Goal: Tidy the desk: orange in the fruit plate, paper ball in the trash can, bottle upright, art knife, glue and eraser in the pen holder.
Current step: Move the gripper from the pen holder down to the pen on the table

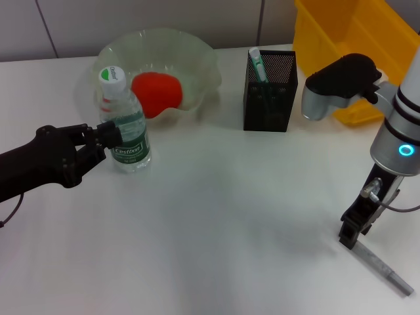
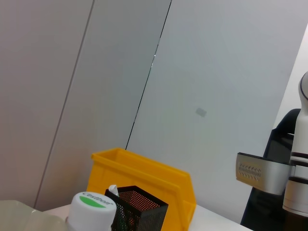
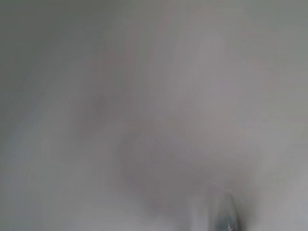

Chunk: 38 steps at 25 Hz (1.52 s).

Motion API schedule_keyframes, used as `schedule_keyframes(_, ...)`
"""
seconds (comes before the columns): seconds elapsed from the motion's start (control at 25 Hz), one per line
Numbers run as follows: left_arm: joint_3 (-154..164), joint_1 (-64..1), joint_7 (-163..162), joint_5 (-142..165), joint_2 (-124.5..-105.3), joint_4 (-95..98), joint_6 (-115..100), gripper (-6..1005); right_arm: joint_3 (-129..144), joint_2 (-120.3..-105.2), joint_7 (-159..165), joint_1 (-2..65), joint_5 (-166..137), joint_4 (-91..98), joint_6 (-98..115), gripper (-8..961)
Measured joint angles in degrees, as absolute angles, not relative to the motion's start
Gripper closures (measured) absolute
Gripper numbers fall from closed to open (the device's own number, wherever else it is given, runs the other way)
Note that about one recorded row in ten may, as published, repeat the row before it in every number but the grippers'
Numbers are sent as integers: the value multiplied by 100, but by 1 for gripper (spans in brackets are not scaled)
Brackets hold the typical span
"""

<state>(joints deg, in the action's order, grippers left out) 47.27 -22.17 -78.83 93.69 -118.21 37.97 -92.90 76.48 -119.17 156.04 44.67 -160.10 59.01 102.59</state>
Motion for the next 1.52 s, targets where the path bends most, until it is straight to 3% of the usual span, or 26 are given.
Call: schedule_keyframes(1.52, 4719, -2173, -7866, 9369, -11830, 3788, -9290, 860, 7752, -11936, 15448, 4581, -15943, 5423, 9892, 624)
